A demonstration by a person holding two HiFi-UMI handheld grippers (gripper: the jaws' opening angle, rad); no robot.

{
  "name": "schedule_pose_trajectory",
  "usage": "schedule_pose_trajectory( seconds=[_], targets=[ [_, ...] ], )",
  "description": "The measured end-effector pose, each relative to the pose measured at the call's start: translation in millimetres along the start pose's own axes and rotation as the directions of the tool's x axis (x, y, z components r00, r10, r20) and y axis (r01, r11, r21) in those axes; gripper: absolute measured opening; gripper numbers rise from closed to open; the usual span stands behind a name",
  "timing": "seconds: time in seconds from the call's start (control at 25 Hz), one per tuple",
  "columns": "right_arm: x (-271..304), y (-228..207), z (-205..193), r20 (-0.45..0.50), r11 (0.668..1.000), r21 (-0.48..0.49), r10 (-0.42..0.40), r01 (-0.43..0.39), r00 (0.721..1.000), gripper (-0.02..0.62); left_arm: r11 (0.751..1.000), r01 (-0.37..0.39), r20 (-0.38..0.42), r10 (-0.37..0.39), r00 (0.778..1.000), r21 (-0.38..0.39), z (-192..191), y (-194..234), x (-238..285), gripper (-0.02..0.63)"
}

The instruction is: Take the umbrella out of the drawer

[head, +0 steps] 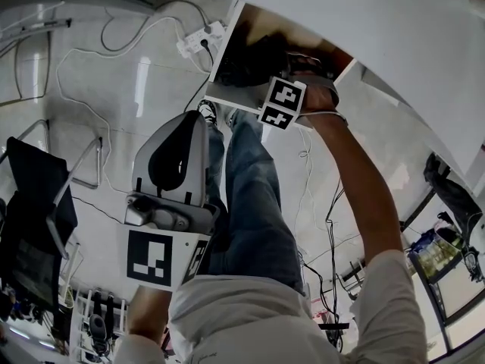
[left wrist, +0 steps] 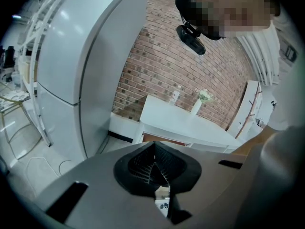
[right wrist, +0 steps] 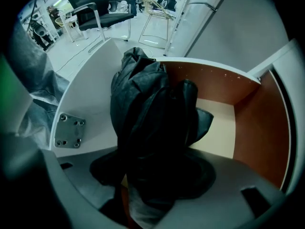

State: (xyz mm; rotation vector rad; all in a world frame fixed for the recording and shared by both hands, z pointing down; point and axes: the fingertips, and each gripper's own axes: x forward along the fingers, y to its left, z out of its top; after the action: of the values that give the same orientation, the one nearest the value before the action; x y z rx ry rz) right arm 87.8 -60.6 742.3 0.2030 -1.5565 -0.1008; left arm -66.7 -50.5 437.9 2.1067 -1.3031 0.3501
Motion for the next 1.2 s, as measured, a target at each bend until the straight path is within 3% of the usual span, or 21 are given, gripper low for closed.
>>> schedule_pose_trajectory(
  seconds=[0.92,1.2],
  targets=[
    [-23.8,1.2,2.0,-0.001,1.000,0.009,0.024,-0.024,1.000,0.281,1.000,0.001,0.008,-0.002,1.000,0.026,21.9,2.0,-16.3,0.018],
    [-32.9,-1.7,3.5,0.001,0.999,0.028,0.032,-0.032,0.999,0.281,0.993,0.043,0.016,-0.045,0.999,0.109,34.2,-20.6,-12.5,0.018]
  ],
)
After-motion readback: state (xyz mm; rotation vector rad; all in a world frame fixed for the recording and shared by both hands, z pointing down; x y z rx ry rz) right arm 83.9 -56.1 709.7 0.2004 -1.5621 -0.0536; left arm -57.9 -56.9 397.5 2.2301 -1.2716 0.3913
